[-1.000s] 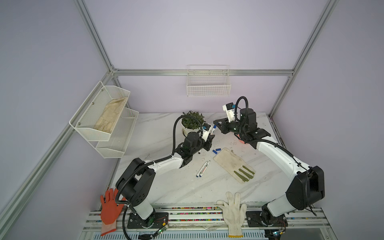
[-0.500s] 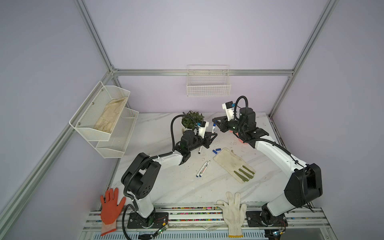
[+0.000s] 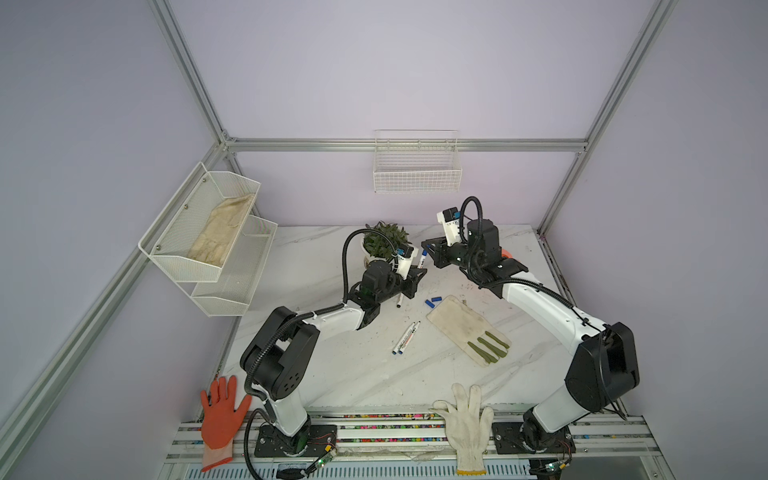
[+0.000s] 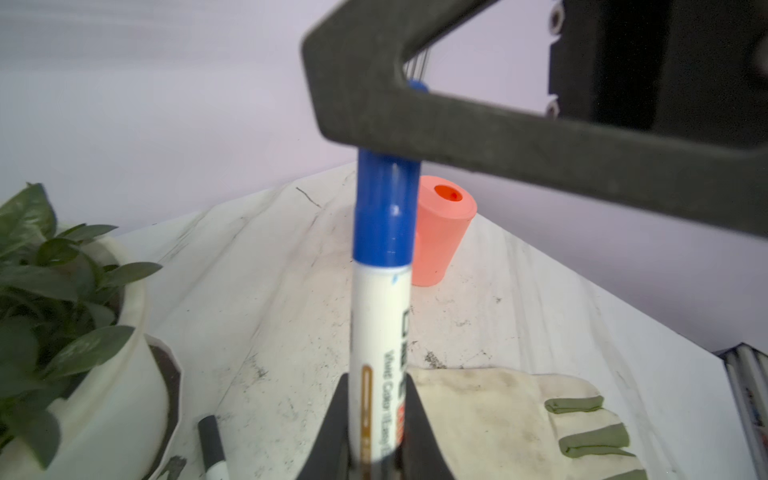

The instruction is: Insert the pens into the pen caps

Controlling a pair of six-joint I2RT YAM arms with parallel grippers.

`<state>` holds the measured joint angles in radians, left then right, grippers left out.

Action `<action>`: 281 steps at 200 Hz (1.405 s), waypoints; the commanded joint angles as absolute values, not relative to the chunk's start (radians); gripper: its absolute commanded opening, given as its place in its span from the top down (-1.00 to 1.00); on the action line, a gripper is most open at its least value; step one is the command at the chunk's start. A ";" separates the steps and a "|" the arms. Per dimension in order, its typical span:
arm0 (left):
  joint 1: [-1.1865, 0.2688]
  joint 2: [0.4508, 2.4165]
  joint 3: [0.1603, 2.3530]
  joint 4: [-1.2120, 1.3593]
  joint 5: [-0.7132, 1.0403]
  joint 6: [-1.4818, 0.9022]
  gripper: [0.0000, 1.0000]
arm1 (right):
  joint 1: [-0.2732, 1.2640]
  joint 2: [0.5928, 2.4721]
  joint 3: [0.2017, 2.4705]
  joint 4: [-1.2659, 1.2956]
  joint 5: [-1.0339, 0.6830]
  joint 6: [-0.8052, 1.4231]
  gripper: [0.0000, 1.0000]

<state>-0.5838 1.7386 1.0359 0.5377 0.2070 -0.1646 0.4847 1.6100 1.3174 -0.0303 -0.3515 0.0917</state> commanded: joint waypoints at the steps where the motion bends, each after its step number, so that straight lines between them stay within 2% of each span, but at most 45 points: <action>1: -0.505 1.571 1.223 1.120 -0.203 -0.193 1.00 | 0.550 1.715 1.198 -0.629 -0.369 0.021 1.00; 57: -0.492 1.678 1.350 1.273 -0.220 -0.209 1.00 | 0.555 1.724 1.196 -0.594 -0.471 0.008 1.00; 80: -0.467 1.725 1.433 1.297 -0.220 -0.315 1.00 | 0.555 1.729 1.192 -0.583 -0.470 0.011 1.00; 107: -0.387 1.752 1.472 1.314 -0.168 -0.614 1.00 | 0.530 1.720 1.163 -0.525 -0.453 0.066 1.00; 118: -0.368 1.745 1.456 1.314 -0.161 -0.653 1.00 | 0.488 1.708 1.138 -0.483 -0.494 0.100 1.00; 149: -0.372 1.655 1.356 1.241 -0.176 -0.531 1.00 | 0.420 1.673 1.116 -0.448 -0.530 0.130 1.00; 201: -0.446 1.571 1.248 1.148 -0.163 -0.246 1.00 | 0.460 1.678 1.137 -0.502 -0.490 0.103 1.00; 237: -0.475 1.575 1.247 1.121 -0.135 -0.219 1.00 | 0.466 1.664 1.136 -0.496 -0.509 0.092 1.00; 281: -0.509 1.565 1.179 1.084 -0.117 -0.182 1.00 | 0.415 1.610 1.160 -0.414 -0.628 0.133 1.00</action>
<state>-0.5850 1.7523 1.0492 0.5800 0.1951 -0.0929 0.4316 1.5791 1.2598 0.0723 -0.4908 0.1459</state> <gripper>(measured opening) 0.135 0.145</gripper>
